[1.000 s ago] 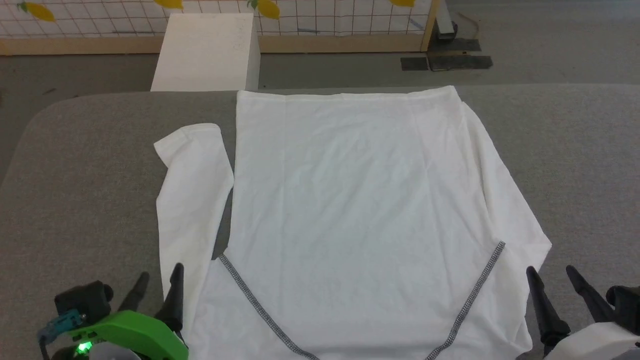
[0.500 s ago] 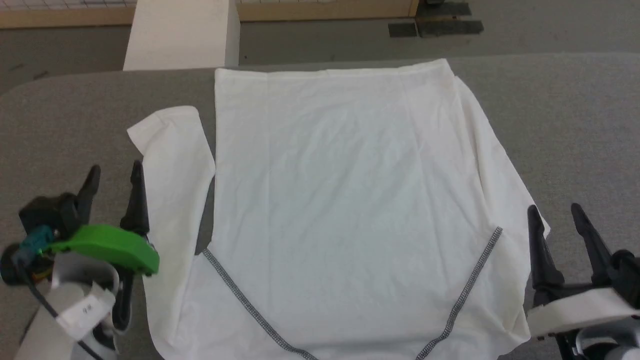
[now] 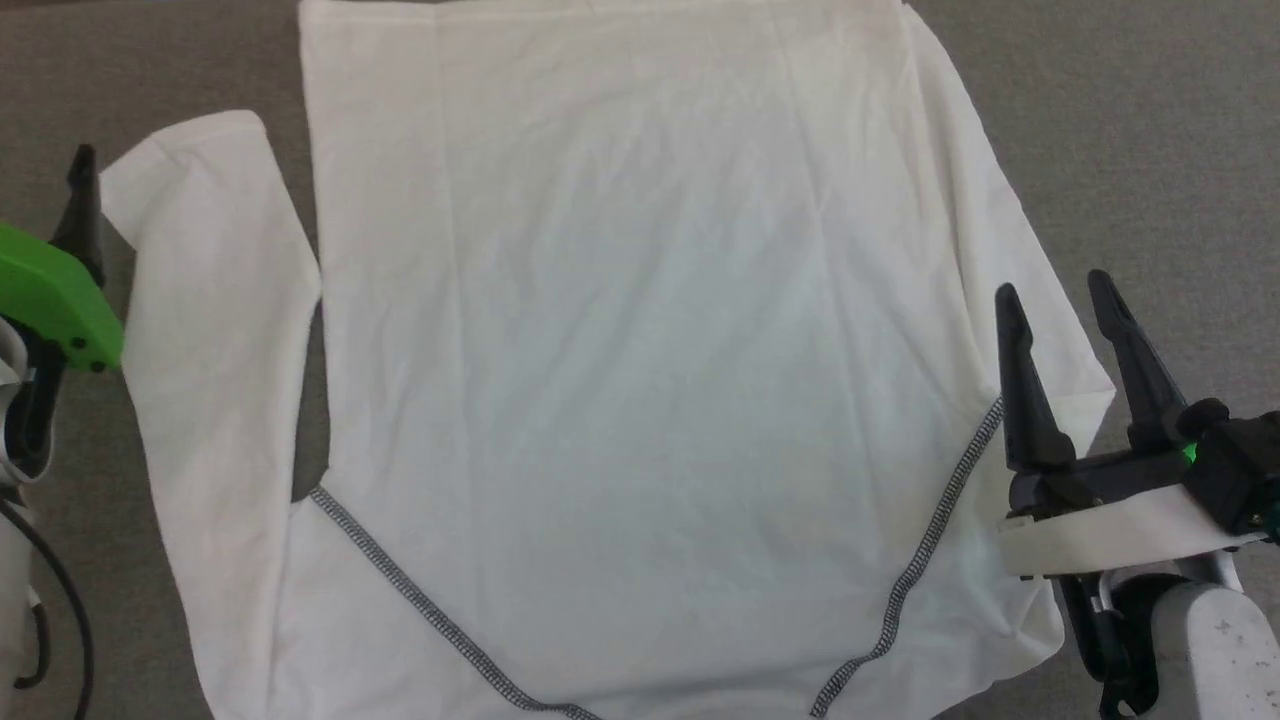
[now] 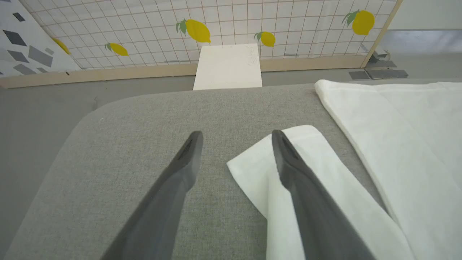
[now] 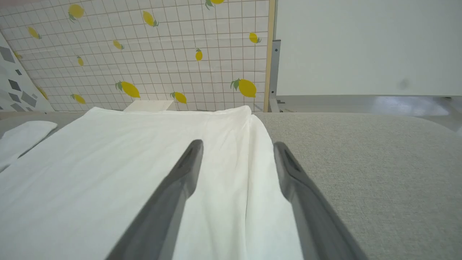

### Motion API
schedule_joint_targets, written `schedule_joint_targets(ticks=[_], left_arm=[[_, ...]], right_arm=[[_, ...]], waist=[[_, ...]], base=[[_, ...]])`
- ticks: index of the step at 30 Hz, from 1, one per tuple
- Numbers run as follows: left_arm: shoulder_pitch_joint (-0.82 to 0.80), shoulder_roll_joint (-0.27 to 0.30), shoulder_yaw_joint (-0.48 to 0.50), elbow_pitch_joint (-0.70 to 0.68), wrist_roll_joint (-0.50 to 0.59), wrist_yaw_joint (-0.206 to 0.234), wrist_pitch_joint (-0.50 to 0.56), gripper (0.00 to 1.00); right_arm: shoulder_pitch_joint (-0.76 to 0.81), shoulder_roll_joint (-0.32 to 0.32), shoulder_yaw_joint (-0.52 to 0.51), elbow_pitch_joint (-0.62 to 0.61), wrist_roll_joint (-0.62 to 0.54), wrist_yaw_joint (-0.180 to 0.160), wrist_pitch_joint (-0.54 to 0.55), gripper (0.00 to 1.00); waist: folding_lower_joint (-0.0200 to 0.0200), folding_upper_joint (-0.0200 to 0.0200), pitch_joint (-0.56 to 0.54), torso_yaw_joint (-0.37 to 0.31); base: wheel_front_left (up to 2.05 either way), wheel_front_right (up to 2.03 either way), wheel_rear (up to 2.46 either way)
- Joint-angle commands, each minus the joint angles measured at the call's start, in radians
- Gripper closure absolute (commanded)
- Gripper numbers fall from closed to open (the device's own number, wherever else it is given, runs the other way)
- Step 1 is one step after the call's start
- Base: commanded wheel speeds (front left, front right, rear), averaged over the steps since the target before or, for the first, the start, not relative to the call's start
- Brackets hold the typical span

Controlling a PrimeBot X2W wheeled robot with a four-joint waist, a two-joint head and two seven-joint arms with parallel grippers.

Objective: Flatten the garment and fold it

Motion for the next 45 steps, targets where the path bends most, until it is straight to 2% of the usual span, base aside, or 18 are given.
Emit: schedule_joint_targets(ticks=[1,11,15,16,17,18,25,30,35,39,45], left_arm=[[-0.003,0.016,0.006,0.012,-0.016,0.005,0.018,0.00],[0.049,0.025,0.026,0.033,-0.083,0.028,0.145,0.00],[0.050,0.027,0.026,0.046,-0.081,0.076,0.198,0.00],[0.047,0.027,0.027,0.049,-0.079,0.091,0.212,0.53],[0.046,0.027,0.027,0.051,-0.079,0.099,0.221,0.79],[0.043,0.029,0.028,0.051,-0.079,0.105,0.228,1.00],[0.038,0.040,0.066,0.030,-0.051,0.164,0.143,1.00],[0.104,0.056,0.119,-0.048,-0.053,0.199,0.079,1.00],[0.195,0.075,0.179,-0.176,-0.071,0.231,0.070,1.00],[0.261,0.066,0.209,-0.309,-0.090,0.248,0.073,1.00],[0.314,0.031,0.181,-0.488,-0.116,0.237,0.082,1.00]], right_arm=[[-0.020,0.002,0.005,0.002,0.007,-0.002,-0.018,0.00],[-0.039,0.003,0.010,0.008,0.012,-0.002,-0.033,0.00],[-0.041,0.003,0.016,0.004,0.020,-0.002,-0.027,0.00],[-0.042,0.003,0.019,0.003,0.023,-0.002,-0.026,0.00],[-0.043,0.003,0.022,0.003,0.025,-0.002,-0.023,0.00],[-0.043,0.003,0.025,0.003,0.026,-0.002,-0.020,0.00],[-0.021,0.003,0.013,0.015,0.021,-0.002,-0.004,0.00],[0.019,0.003,-0.012,0.019,0.016,-0.002,0.011,0.00],[0.070,0.003,-0.032,0.003,0.014,-0.002,0.036,0.00],[0.107,0.003,-0.052,-0.019,0.014,-0.002,0.057,0.00],[0.134,0.003,-0.063,-0.039,0.015,-0.002,0.083,0.00]], waist=[[-0.0001,0.0000,0.077,-0.067],[-0.0001,0.0000,0.089,-0.079],[-0.0001,0.0000,0.089,-0.076],[-0.0001,0.0000,0.089,-0.076],[-0.0001,0.0000,0.088,-0.077],[-0.0001,0.0000,0.086,-0.077],[-0.0001,0.0000,0.022,-0.057],[-0.0001,0.0000,-0.087,-0.015],[-0.0001,0.0000,-0.171,0.026],[-0.0001,0.0000,-0.221,0.059],[-0.0001,0.0000,-0.265,0.091]], base=[[0.00,0.00,0.00],[0.00,0.00,0.00],[0.00,0.00,0.00],[0.00,0.00,0.00],[0.00,0.00,0.00],[0.00,0.00,0.00],[0.00,0.00,0.00],[0.00,0.00,0.00],[0.00,0.00,0.00],[0.00,0.00,0.00],[0.00,0.00,0.00]])
